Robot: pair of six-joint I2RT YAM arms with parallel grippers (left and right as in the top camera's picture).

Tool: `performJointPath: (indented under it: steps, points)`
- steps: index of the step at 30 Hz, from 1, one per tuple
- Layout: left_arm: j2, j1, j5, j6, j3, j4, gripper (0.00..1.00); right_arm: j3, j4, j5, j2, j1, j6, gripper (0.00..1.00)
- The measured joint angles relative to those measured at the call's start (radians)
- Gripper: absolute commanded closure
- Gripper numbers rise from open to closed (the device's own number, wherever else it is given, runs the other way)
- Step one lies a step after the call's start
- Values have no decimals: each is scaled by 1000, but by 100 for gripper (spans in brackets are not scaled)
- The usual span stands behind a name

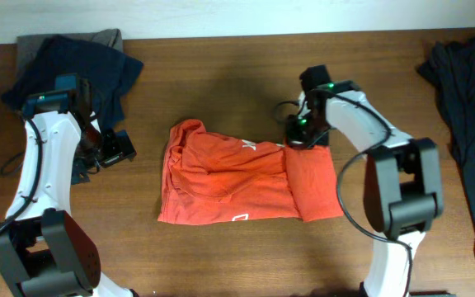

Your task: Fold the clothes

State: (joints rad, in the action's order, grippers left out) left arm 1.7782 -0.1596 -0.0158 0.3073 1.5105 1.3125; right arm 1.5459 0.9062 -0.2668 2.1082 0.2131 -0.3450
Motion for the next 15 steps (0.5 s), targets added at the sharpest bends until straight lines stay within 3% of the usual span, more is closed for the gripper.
performJointPath:
  steps: [6, 12, 14, 15]
  points:
    - [0, 0, 0, 0, 0, 0, 1, 8, -43, -62, 23, 64, 0, 96]
    - [0, 0, 0, 0, 0, 0, 1, 212, 291, -64, 23, 35, 19, 96]
    - [0, 0, 0, 0, 0, 0, 1, 284, 405, -54, 12, 9, 58, 90]
    - [0, 0, 0, 0, 0, 0, 1, 304, 447, -49, 5, 0, 71, 82]
